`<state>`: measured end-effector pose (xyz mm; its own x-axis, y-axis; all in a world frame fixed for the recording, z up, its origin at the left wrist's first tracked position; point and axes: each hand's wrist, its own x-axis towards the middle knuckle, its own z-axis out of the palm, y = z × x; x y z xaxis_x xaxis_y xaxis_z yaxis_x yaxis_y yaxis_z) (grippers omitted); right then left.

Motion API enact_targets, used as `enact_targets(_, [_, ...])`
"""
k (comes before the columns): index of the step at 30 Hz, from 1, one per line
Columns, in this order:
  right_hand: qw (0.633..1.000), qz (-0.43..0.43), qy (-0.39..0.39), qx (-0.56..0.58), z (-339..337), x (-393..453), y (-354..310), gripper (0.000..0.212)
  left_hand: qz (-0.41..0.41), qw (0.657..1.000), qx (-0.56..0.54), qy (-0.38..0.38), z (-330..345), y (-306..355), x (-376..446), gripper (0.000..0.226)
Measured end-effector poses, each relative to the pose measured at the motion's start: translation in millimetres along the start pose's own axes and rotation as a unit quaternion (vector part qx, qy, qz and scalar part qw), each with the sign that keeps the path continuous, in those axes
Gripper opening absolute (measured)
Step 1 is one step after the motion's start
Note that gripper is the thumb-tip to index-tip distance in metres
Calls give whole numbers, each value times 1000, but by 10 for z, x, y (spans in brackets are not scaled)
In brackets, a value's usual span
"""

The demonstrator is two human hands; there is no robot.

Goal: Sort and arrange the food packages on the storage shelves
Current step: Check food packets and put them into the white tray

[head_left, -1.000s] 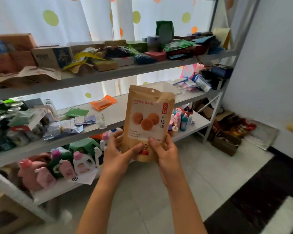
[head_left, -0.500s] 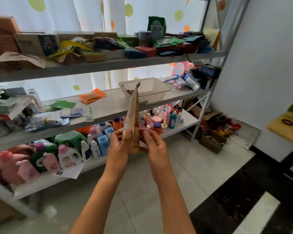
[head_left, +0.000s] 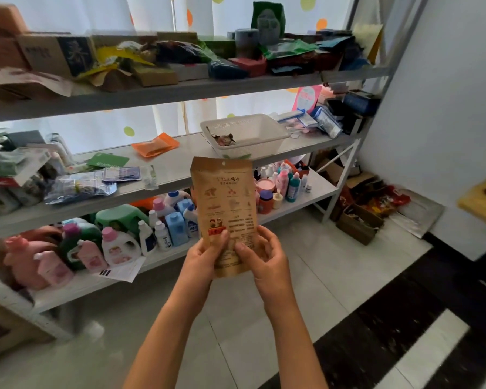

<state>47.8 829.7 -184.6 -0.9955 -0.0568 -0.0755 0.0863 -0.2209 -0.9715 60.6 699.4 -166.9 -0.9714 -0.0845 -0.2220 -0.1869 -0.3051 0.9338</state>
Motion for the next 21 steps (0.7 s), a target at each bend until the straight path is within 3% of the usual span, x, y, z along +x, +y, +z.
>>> enact_targets(4, [996,0,0,87,-144,-6,-16,51,-4,999,41,3,-58,75,-18,41])
enact_targets(7, [994,15,-65,81,-146,12,-26,47,24,993,109,24,-87,95,-33,31])
enact_targets(11, [996,11,-59,66,-14,47,76,44,50,986,144,66,-124,50,-20,25])
enact_targets(16, [997,20,-11,79,89,78,246,46,37,986,152,60,-222,-3,-8,31])
enact_targets(21, [997,37,-34,66,209,249,287,41,3,992,105,71,-435,24,50,42])
